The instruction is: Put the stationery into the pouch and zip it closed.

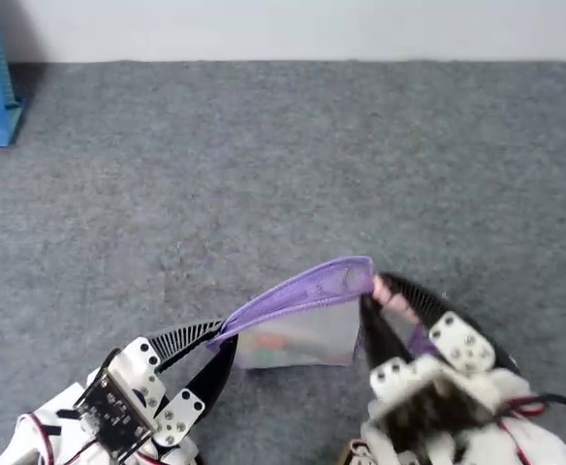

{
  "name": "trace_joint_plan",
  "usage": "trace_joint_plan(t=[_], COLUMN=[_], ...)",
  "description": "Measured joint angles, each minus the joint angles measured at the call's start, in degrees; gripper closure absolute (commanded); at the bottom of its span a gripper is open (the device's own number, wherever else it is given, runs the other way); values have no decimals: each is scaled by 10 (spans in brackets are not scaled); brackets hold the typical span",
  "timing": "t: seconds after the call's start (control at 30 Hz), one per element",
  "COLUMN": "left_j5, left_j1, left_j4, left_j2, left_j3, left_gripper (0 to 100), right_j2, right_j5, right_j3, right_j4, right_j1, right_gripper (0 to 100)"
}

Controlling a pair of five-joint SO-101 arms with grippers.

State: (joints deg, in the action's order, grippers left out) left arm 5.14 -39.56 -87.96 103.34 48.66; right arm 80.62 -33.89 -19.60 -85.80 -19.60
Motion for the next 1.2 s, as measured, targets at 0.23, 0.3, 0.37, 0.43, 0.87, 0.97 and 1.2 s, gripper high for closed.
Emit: trace_joint_plan(t=[0.23, 0.3, 0.37, 0.43, 0.87, 0.97, 1.2], left_j5=[0, 0, -1, 0, 0, 0, 0], left_j1=[18, 33, 44, 48, 54, 55, 188], left_j4=[-5, -5, -7, -7, -8, -8, -8], left_j2=[-1, -3, -3, 1, 0, 0, 0], left_j3=[-9, -9, -9, -16, -17, -17, -17], left_gripper=[991, 991, 991, 991, 960, 893, 734], right_j2=[-1, 0, 0, -2, -1, -1, -2], right_j5=[-34, -37, -49, -55, -55, -25, 38], right_j3=[-94, -107, -118, -125, -127, -149, -257], right_j4=[96, 107, 117, 126, 124, 124, 155], right_j1=[154, 181, 206, 229, 178, 171, 222], right_gripper=[991, 991, 991, 991, 978, 889, 718])
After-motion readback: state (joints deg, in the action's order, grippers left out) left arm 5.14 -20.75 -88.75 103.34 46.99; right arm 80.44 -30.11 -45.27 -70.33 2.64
